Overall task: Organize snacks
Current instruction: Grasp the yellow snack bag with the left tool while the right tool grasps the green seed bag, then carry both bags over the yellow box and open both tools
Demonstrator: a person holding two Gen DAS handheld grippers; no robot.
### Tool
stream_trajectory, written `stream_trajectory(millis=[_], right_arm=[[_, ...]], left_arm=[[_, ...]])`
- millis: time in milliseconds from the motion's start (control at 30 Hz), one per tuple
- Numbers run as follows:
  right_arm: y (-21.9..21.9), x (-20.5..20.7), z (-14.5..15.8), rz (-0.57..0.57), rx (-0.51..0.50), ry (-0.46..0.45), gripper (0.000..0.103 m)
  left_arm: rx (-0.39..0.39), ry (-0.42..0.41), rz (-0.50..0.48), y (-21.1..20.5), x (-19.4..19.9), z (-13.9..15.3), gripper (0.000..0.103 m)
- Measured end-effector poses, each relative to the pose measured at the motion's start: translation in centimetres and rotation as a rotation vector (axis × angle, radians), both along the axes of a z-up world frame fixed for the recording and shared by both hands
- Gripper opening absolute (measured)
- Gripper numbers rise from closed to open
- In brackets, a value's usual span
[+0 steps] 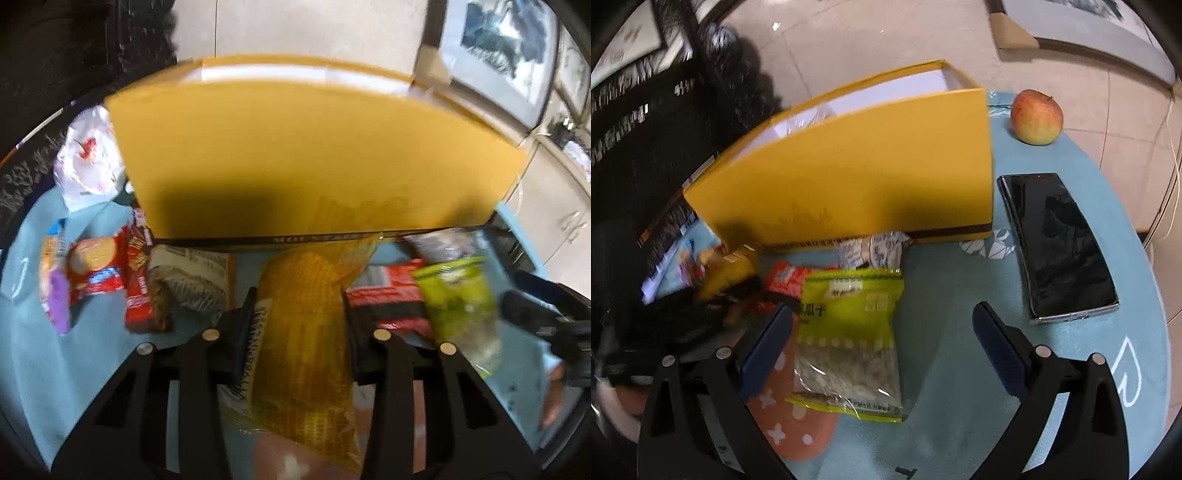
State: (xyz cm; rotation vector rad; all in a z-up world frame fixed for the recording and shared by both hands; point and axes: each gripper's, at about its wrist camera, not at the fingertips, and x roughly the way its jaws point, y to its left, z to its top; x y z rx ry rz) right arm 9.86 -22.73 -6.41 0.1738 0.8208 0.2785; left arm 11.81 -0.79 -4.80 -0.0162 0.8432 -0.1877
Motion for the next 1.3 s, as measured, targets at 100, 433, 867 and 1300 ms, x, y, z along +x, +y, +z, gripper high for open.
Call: stream_trajectory(millis=[100, 433, 867, 1300], right_arm=[[2.1, -0.5, -0.2, 0.038, -0.121, 0.002, 0.098], [6.2, 0.3, -2.1, 0.106, -0.284, 0.039, 0.067], [1.0, -2.9, 2.8, 0.061, -0.073, -0.05, 0.062], [-1.0, -3.3, 11.9, 0.039, -0.001, -0.289, 0.062]], left_arm=[[0.002, -0.034, 0.008, 0.8, -1.2, 1.1, 0.04], [-0.03, -0.014, 0.021, 1.6, -2.1, 1.3, 0.041], [-0.04, -0.064, 0.0, 1.4, -3.3, 3.8, 0.041], [-0.051, -0.201, -0.034, -0.2, -1.3, 12.2, 0.041]])
